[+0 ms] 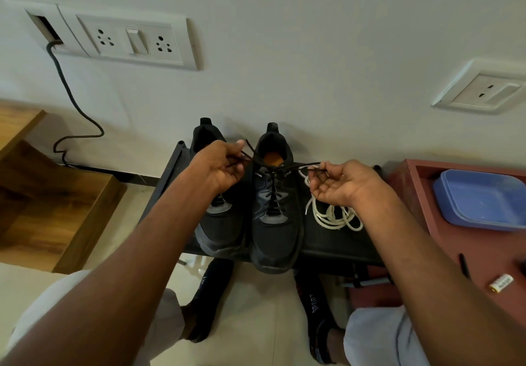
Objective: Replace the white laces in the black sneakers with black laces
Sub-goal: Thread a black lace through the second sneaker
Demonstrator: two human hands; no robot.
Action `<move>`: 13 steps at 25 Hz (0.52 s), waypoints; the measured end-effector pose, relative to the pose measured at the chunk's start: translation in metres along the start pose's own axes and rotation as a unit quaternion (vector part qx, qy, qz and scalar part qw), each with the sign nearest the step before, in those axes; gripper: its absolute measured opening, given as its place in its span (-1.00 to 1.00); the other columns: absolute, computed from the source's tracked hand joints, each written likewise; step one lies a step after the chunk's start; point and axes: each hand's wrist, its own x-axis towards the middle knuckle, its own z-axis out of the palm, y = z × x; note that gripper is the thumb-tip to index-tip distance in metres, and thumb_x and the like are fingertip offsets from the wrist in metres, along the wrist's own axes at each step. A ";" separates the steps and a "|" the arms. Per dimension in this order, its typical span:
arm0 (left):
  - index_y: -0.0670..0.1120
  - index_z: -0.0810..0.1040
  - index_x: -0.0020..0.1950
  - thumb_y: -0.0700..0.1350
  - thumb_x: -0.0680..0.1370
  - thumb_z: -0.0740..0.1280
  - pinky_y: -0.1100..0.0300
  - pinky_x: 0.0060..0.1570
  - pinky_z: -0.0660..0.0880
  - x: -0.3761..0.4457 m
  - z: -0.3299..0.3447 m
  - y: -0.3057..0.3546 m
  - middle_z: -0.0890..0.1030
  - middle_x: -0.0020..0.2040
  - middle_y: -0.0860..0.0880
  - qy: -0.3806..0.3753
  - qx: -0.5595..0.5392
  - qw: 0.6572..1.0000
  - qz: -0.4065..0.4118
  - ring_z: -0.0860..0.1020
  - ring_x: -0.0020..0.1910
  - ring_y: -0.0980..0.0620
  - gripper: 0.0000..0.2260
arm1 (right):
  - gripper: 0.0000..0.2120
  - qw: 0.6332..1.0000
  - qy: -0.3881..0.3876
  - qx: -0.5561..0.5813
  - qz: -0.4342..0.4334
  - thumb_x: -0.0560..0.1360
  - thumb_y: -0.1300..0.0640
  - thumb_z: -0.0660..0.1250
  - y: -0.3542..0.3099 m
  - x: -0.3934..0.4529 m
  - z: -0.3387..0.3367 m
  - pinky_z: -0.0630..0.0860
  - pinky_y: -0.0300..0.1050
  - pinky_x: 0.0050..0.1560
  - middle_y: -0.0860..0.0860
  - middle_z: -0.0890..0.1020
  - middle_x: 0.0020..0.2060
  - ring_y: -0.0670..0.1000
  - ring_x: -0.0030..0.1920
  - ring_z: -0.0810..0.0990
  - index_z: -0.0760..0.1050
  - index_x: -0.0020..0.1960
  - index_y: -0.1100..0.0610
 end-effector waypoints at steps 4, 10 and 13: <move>-0.14 0.57 -0.01 -0.06 0.56 0.50 0.19 -0.32 0.46 0.000 -0.012 -0.002 0.58 -0.23 -0.04 0.004 0.432 0.883 0.182 0.56 -0.27 0.03 -0.81 | -0.84 0.998 -0.018 0.035 -0.042 0.58 0.28 0.15 -0.005 0.009 0.008 0.38 -0.04 -0.13 0.01 0.46 -0.45 -0.01 -0.37 0.46 0.39 -0.16 0.14; -0.12 0.65 -0.24 0.02 0.59 0.45 0.12 -0.26 0.55 -0.001 -0.016 0.003 0.60 -0.34 0.01 0.087 0.495 0.823 0.266 0.57 -0.31 0.03 -0.72 | -0.69 0.997 0.041 0.054 -0.034 0.60 0.31 0.03 0.004 0.028 0.004 0.21 -0.14 -0.33 -0.04 0.22 -0.48 -0.04 -0.53 0.19 0.24 -0.28 0.09; -0.11 0.60 -0.25 0.04 0.62 0.41 -0.01 -0.14 0.61 0.002 -0.017 -0.005 0.63 -0.24 -0.06 0.156 0.494 0.810 0.275 0.64 -0.19 -0.11 -0.69 | -0.66 0.994 0.072 0.076 -0.023 0.64 0.32 -0.01 0.004 0.024 0.001 0.16 -0.16 -0.32 -0.01 0.21 -0.53 -0.05 -0.49 0.14 0.22 -0.28 0.11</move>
